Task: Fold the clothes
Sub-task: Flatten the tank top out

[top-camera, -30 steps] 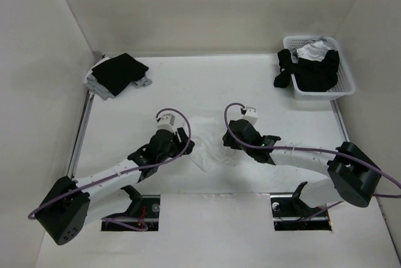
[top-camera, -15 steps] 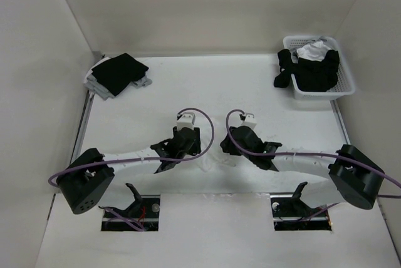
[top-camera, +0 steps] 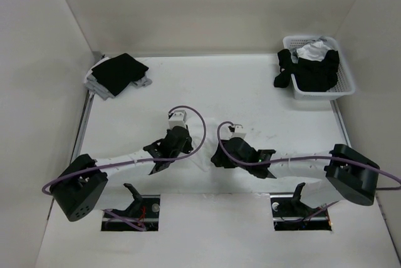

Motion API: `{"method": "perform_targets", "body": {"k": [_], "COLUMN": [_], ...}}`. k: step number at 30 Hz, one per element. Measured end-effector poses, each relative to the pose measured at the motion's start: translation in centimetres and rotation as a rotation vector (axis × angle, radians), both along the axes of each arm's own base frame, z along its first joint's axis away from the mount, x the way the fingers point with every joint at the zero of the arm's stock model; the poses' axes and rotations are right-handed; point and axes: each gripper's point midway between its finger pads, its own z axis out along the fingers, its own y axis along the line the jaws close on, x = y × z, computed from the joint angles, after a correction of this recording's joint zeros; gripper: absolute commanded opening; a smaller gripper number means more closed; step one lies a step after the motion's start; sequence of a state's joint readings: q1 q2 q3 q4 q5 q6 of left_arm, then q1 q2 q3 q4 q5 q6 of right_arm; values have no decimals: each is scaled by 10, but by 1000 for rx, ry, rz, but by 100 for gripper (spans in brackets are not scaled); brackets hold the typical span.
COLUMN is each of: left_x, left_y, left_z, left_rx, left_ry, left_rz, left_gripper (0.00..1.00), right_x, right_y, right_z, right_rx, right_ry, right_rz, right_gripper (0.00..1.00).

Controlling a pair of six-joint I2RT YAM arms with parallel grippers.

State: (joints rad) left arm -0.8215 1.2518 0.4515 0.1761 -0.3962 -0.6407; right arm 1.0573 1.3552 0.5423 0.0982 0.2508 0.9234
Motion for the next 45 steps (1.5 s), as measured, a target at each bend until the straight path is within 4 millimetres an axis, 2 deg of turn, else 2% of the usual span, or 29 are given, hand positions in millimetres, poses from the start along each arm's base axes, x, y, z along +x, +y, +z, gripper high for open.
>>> {"method": "perform_targets", "body": {"k": [2, 4, 6, 9, 11, 13, 15, 16, 17, 19, 21, 24, 29, 34, 38, 40, 43, 45], "left_x": [-1, -3, -6, -17, -28, -38, -43, -45, -45, -46, -46, -53, -73, -87, -86, -82, -75, -68], "left_y": [0, 0, -2, -8, -11, -10, -6, -3, -2, 0, -1, -8, -31, -56, -77, -85, -97, -102], "left_z": [-1, -3, -3, -2, 1, 4, 6, 9, 11, 16, 25, 29, 28, 4, -9, -12, -5, 4], "left_rx": [-12, -24, -37, -58, -78, -107, -130, -149, -160, -181, -206, -219, -217, -105, -25, -1, 16, 10], "left_ry": [7, 16, 21, 22, 17, 11, 7, 1, -4, -15, -33, -42, -43, -32, -36, -43, -74, -102], "left_rz": [-1, -4, -17, -55, -86, -98, -91, -84, -79, -70, -69, -100, -192, -250, -277, -282, -289, -278], "left_gripper": [9, 15, 24, 36, 38, 41, 43, 43, 44, 47, 50, 57, 63, 64, 65, 57, 11, 6], "right_x": [0, 1, 3, 10, 15, 21, 34, 46, 61, 77, 92, 102, 108, 112, 113, 114, 116, 118], "right_y": [0, 1, 1, 4, 3, 0, -6, -9, -11, -13, -10, -9, -16, -19, -20, -22, -25, -26], "right_z": [-10, -15, -16, -9, -2, 12, 37, 58, 87, 124, 172, 218, 236, 253, 259, 259, 258, 258], "right_rx": [-32, -52, -61, -60, -58, -49, -41, -24, 8, 44, 70, 80, 23, 4, 4, 0, -7, -9], "right_ry": [12, 15, 9, -21, -47, -85, -141, -187, -247, -325, -418, -517, -565, -592, -602, -600, -598, -598], "right_rz": [4, 10, 6, -5, -13, -24, -44, -68, -98, -128, -138, -142, -150, -163, -170, -174, -181, -187], "right_gripper": [31, 17, 11, 9, 7, 7, 7, 7, 7, 7, 7, 7, 7, 7, 7, 6, 6, 6]}}
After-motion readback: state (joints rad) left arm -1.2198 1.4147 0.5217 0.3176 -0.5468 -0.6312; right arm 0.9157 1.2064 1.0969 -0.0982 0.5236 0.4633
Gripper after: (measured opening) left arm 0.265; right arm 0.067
